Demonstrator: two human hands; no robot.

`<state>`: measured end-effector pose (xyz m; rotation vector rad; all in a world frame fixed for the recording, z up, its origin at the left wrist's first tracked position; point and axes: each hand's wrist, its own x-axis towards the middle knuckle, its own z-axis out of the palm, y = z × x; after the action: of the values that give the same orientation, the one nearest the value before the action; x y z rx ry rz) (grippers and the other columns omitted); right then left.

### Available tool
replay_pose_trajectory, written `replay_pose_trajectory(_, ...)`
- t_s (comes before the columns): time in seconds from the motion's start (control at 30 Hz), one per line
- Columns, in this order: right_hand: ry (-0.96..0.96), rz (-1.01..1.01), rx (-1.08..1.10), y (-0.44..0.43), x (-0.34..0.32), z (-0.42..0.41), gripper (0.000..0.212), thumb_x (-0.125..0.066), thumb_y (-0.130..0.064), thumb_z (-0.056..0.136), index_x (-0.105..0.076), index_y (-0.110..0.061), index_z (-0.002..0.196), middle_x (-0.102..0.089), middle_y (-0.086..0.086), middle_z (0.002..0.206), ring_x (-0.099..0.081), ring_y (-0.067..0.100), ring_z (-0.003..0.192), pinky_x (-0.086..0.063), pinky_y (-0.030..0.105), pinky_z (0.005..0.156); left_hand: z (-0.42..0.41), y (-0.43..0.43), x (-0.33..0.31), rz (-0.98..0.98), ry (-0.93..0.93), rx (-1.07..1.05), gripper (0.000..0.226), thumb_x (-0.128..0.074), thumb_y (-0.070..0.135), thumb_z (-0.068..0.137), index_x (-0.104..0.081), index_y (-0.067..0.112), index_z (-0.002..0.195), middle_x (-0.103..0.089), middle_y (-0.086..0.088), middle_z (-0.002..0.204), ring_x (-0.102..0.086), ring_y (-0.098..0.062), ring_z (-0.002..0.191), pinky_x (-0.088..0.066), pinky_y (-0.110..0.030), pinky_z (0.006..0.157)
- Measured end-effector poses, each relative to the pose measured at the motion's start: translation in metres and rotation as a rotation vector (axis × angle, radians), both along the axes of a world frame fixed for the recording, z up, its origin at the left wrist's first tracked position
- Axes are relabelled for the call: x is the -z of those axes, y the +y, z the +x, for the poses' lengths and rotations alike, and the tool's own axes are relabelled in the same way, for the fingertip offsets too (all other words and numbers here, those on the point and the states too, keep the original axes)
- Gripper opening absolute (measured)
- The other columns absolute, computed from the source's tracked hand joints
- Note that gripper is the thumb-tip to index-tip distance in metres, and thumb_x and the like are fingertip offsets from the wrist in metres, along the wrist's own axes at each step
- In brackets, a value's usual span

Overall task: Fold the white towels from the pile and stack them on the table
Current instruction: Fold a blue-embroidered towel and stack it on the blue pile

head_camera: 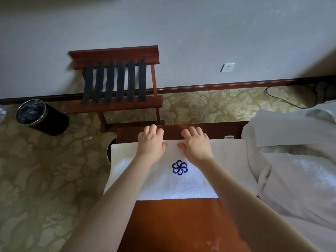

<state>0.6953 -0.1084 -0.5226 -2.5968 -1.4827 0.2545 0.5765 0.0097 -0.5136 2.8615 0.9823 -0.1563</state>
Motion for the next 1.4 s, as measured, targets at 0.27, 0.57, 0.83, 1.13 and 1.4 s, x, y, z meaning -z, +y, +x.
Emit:
replay_pose_trajectory(0.27,0.157,0.284,0.025,-0.061,0.019,-0.037,0.044,-0.037,-0.025,0.092,-0.061,-0.005,0.123,-0.06,0.014,0.127,-0.054,0.032,0.121,-0.039,0.047,0.102,-0.042,-0.065,0.033,-0.127,-0.414,-0.031,0.025,-0.057,0.005,0.085,-0.068,0.003,0.108,-0.065,-0.011,0.119,-0.058,-0.031,0.114,-0.046,-0.042,0.096)
replay_pose_trajectory(0.57,0.038,-0.035,0.176,-0.116,0.034,0.038,0.058,-0.018,-0.051,0.097,-0.024,-0.029,0.151,-0.016,0.0,0.16,-0.009,0.019,0.148,0.001,0.042,0.117,-0.054,-0.068,0.05,-0.09,-0.115,0.039,0.059,-0.011,0.038,0.098,-0.02,0.013,0.151,-0.011,0.0,0.159,-0.001,-0.014,0.148,-0.001,-0.034,0.119)
replay_pose_trajectory(0.83,0.186,0.136,0.111,-0.085,0.022,-0.011,0.049,-0.036,-0.033,0.102,-0.033,-0.019,0.149,-0.018,0.006,0.159,-0.011,0.019,0.148,0.0,0.044,0.117,-0.057,-0.068,0.042,-0.197,-0.329,0.022,0.045,-0.036,0.02,0.096,-0.049,0.003,0.136,-0.036,-0.012,0.151,-0.024,-0.028,0.144,-0.023,-0.051,0.115)
replay_pose_trajectory(1.13,0.115,-0.045,-0.056,-0.045,0.036,-0.069,0.051,-0.028,-0.045,0.102,-0.023,-0.031,0.151,-0.012,0.004,0.161,-0.006,0.023,0.148,0.007,0.046,0.114,-0.126,-0.009,0.049,-0.023,-0.081,-0.101,0.062,-0.016,0.05,0.099,-0.025,0.018,0.151,-0.013,-0.001,0.16,-0.002,-0.017,0.148,-0.005,-0.047,0.118)
replay_pose_trajectory(1.4,0.061,-0.115,-0.036,-0.044,0.037,-0.07,0.055,-0.018,-0.052,0.1,-0.013,-0.035,0.152,-0.004,-0.001,0.162,0.002,0.018,0.148,0.012,0.043,0.114,-0.137,-0.002,0.042,-0.146,-0.237,-0.322,0.063,-0.038,0.043,0.099,-0.023,0.011,0.151,-0.012,-0.014,0.159,-0.009,-0.028,0.147,-0.016,-0.049,0.117)
